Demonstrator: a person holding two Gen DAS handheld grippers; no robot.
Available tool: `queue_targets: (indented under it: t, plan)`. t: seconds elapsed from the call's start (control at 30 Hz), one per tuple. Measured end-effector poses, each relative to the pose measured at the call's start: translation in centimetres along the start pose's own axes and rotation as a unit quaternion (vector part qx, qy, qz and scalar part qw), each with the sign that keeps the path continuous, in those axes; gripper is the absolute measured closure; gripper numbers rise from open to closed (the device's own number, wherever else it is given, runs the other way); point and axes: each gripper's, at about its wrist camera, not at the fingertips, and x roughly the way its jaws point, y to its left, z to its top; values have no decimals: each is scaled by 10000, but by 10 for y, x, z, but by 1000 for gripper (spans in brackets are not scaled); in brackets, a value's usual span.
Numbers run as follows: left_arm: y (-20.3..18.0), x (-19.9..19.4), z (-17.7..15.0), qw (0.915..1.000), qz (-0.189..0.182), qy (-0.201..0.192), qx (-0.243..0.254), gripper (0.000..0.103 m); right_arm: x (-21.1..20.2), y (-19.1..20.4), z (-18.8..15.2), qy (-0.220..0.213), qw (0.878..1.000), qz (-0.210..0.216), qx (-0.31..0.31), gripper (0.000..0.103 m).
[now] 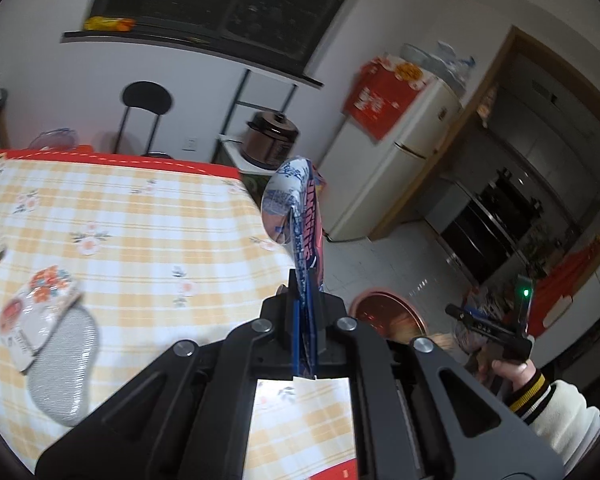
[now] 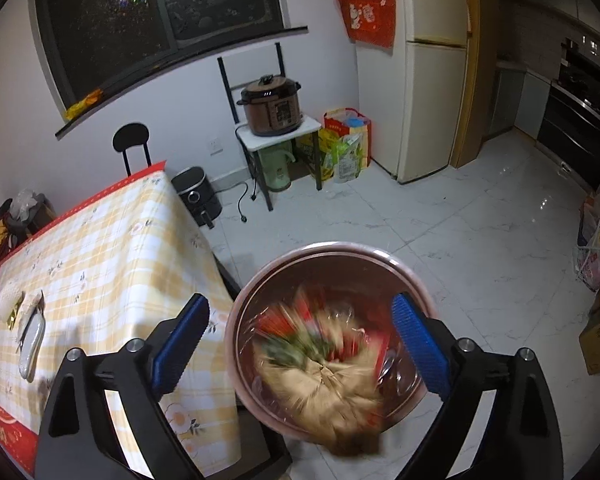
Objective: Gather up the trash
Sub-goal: 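Carry the wrappers over the brown bucket and open the right gripper while the left carries the can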
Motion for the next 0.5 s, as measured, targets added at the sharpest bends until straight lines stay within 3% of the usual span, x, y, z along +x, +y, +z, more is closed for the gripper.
queue_targets:
  t: [0.27, 0.5]
  plan:
    - [-72, 73, -5, 9954, -504, 569, 580, 96, -46, -25, 2, -371, 9991, -171, 121, 5]
    - [-149, 158, -22, 9803, -1055, 1286, 1063, 96, -88, -65, -9, -596, 9962, -353, 534, 5]
